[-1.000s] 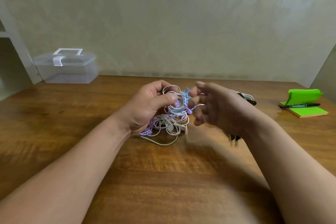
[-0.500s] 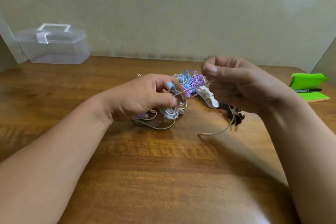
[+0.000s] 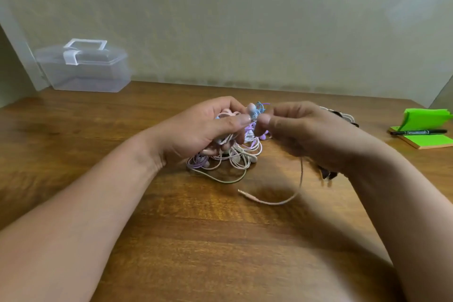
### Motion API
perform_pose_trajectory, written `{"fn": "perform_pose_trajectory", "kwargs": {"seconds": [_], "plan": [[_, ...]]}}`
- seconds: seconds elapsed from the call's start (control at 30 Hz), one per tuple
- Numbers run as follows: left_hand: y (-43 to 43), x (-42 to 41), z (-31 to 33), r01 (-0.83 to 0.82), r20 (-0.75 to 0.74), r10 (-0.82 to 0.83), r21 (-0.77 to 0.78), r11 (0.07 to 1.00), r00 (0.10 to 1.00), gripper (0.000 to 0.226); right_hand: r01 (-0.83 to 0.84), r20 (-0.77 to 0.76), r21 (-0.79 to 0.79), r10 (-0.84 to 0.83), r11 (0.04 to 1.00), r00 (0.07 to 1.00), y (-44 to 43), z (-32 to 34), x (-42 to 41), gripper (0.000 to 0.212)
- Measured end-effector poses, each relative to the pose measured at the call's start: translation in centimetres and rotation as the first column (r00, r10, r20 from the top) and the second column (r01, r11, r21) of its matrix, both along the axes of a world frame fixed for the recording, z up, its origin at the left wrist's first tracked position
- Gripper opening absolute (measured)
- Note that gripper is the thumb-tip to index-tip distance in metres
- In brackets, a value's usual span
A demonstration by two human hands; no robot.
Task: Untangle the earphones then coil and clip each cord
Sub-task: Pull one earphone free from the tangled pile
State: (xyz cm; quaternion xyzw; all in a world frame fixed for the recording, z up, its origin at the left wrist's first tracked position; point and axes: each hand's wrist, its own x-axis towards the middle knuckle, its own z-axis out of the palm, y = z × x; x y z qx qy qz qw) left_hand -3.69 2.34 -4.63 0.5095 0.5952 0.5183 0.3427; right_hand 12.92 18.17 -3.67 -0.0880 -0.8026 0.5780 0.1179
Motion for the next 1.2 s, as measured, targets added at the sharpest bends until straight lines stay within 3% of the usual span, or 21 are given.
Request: {"fn": "perform_pose_trajectory", "kwargs": {"seconds": [0.13,0.2,0.27,0.37,0.5,0.6,0.63,0.73,0.8,0.87,0.93,1.1,1.2], "plan": [[0.0,-0.2,-0.2,0.089,0.242,-0.098,0.048,0.995,0.965,0.035,0.052,-0.160,-0.151,-0.076,0.987,0.984,0.6,0.7,0.7,0.031],[0.0,-0.1,-0.2,0.100,0.305,-0.113,0.056,0.993,0.946,0.026,-0.006,-0.177,-0.174,-0.026,0.985,0.984,0.4,0.9,0.9,0.028],[0.0,-0.3,-0.1,0.077,0.294,-0.089,0.050,0.996,0.952,0.023,-0.074,-0.182,-0.227,0.032,0.971,0.983,0.7,1.0,1.0,0.024],[0.0,-0.6,0.1,0.005,0.235,-0.022,0.070,0.998,0.972,0.020,-0.121,-0.240,-0.301,0.048,0.946,0.970,1.7,1.3,1.3,0.042],[0.2,-0.5,0.3,0.002,0.285,-0.040,0.135,0.991,0.958,0.010,0.004,-0.309,-0.401,-0.140,0.916,0.941,2.5,1.4,1.5,0.031],[0.6,-0.3,0.1,-0.035,0.302,-0.012,0.150,0.988,0.953,0.016,0.024,-0.183,-0.391,-0.104,0.920,0.978,2.0,1.2,1.3,0.020],[0.6,-0.2,0.0,-0.037,0.292,-0.008,0.147,0.989,0.956,0.017,0.006,-0.110,-0.357,-0.049,0.934,0.993,1.8,1.0,1.3,0.025],[0.8,0.1,-0.1,-0.027,0.269,-0.017,0.156,0.987,0.963,0.013,-0.032,0.054,-0.102,0.038,0.994,0.998,0.6,0.3,0.8,0.042],[0.7,0.1,0.1,-0.044,0.267,0.000,0.157,0.987,0.964,0.021,-0.045,0.036,-0.011,0.045,0.999,0.998,0.0,0.1,0.4,0.040],[0.3,-0.4,0.6,-0.072,0.294,0.019,0.171,0.983,0.956,0.031,0.008,-0.038,-0.066,-0.010,0.998,0.999,0.2,0.3,0.5,0.036],[0.0,-0.8,1.0,-0.093,0.339,0.023,0.191,0.977,0.941,0.026,0.056,-0.095,-0.140,-0.070,0.989,0.993,0.9,0.6,0.7,0.043],[0.2,0.0,0.4,-0.016,0.303,-0.035,0.163,0.987,0.952,0.010,-0.052,0.057,-0.285,0.071,0.957,0.996,-0.8,0.3,-0.2,0.060],[0.4,0.4,0.4,-0.027,0.256,-0.013,0.151,0.988,0.967,0.009,-0.008,0.074,-0.215,0.025,0.977,0.997,-1.6,-0.3,-0.8,0.042]]}}
